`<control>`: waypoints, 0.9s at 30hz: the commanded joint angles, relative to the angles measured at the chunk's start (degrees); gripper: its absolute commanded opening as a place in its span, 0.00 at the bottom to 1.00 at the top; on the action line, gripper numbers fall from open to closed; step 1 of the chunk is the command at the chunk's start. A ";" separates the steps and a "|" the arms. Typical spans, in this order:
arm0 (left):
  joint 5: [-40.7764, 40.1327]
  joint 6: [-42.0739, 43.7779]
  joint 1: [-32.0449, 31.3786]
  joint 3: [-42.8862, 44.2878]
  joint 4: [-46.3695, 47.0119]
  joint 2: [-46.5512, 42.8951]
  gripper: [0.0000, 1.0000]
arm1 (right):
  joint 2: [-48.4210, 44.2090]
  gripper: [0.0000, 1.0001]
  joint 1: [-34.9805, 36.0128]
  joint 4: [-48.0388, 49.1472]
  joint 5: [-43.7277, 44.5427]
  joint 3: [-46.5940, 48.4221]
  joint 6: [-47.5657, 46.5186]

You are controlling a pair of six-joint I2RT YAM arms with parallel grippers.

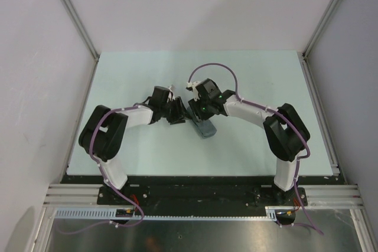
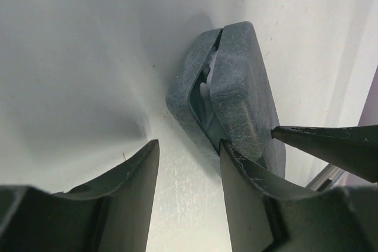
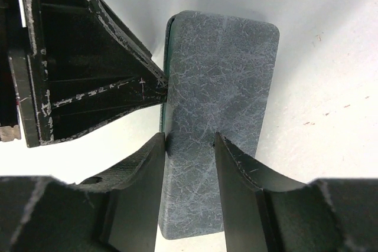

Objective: Organize the sunglasses
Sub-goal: Close the case with sunglasses at the center of the board.

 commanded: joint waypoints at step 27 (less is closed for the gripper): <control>2.66 -11.00 1.41 -17.75 33.91 -11.47 0.73 | 2.45 0.40 2.84 -0.14 5.27 0.22 6.36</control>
